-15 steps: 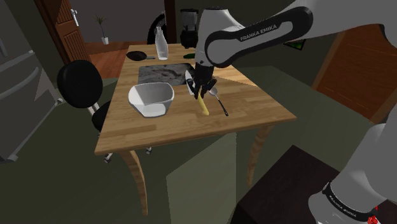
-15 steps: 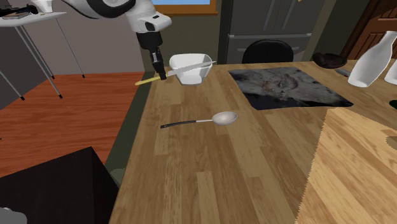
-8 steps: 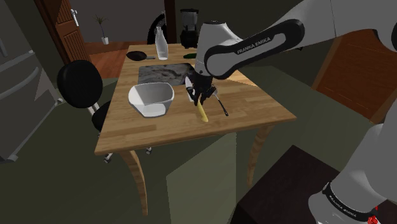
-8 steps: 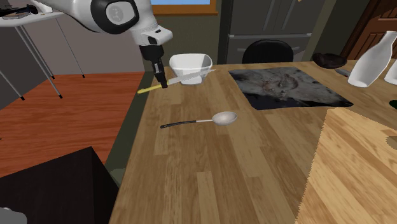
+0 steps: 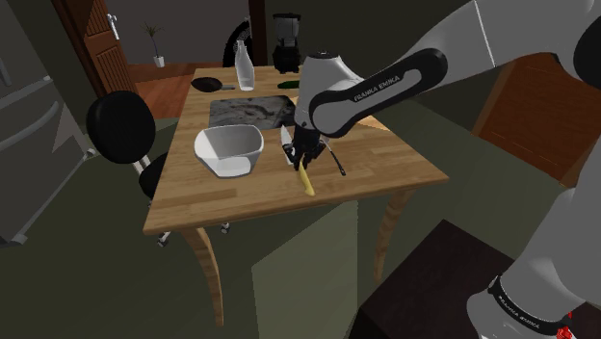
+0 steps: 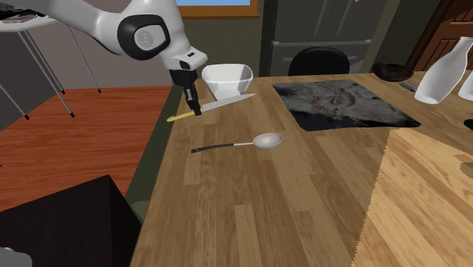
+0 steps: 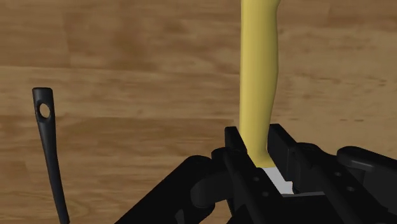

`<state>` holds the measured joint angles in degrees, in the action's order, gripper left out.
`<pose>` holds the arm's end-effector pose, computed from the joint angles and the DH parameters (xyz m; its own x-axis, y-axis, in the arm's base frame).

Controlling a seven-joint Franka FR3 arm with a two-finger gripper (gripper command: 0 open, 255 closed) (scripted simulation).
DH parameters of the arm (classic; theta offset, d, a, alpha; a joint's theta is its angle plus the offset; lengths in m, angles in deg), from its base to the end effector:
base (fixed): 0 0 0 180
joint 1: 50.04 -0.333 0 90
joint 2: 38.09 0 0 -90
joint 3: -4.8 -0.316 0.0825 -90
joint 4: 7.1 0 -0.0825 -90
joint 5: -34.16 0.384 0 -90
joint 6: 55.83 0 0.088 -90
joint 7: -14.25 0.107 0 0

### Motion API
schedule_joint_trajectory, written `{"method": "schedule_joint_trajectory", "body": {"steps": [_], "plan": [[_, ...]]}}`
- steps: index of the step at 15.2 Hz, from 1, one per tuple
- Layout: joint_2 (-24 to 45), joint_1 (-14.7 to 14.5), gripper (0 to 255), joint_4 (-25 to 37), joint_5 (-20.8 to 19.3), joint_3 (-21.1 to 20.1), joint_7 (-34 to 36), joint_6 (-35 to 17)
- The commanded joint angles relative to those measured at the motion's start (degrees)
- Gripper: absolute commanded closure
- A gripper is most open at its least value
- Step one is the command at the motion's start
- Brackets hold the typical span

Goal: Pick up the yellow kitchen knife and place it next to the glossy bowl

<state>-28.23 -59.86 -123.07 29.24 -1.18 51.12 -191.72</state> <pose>0.5784 0.1608 0.3829 0.9353 -0.3100 0.1707 -0.3035 -0.9507 -0.0633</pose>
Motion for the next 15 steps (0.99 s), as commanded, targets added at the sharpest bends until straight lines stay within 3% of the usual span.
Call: {"method": "schedule_joint_trajectory", "body": {"steps": [1, 5, 12, 13, 15], "plan": [[0.8, -0.1, 255, -0.7, -0.3, 0.0, 0.3, -1.5], [2.5, -0.2, 255, -1.9, -0.8, 0.2, 0.8, -4.4], [2.5, -0.2, 255, -1.9, -0.8, 0.2, 0.8, -4.4], [2.5, -0.2, 0, -1.9, -0.8, 0.2, 0.8, -4.4], [2.5, -0.2, 0, -1.9, -0.8, 0.2, 0.8, -4.4]]}}
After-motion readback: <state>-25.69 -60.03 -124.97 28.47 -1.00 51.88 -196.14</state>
